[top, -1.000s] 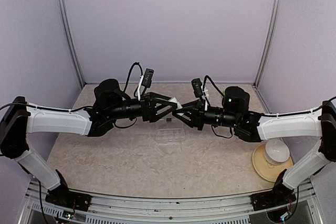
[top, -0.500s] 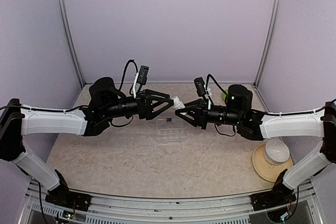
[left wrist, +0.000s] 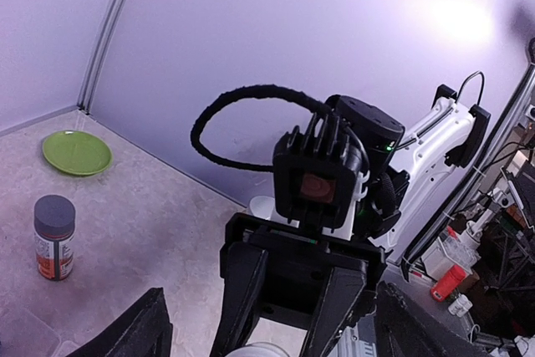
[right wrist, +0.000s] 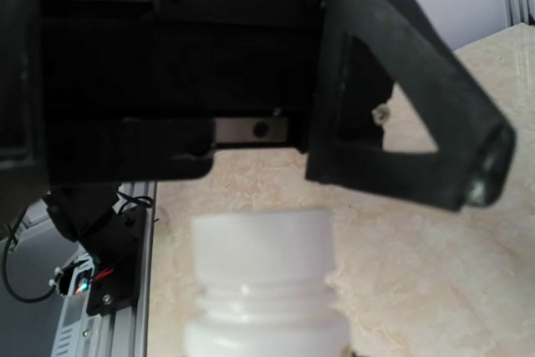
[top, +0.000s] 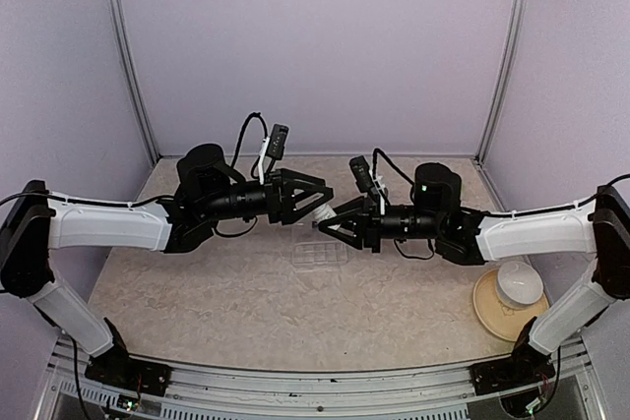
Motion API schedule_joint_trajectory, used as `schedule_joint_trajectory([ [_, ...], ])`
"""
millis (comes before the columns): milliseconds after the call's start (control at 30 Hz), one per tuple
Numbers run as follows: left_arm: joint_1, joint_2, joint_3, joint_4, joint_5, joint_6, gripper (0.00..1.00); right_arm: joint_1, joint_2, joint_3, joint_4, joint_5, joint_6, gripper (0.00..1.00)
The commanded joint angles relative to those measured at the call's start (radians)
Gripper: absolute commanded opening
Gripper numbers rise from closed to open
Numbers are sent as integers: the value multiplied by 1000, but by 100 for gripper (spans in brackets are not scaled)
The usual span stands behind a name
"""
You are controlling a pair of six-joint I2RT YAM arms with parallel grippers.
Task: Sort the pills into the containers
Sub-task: Unscrew the lid of the pill bottle from the pill bottle.
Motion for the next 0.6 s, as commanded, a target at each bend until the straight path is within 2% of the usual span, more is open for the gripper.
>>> schedule_joint_trajectory([
  [0, -12, 12, 31, 14, 31, 21, 80, 10, 18, 37, 38, -21, 5, 14],
  [267, -17, 9, 29, 4, 43, 32, 67, 11, 15, 35, 27, 19, 3, 14],
  [567, -13, -13, 8, -9, 25, 42, 63, 5, 2, 26, -3, 85, -8, 14],
])
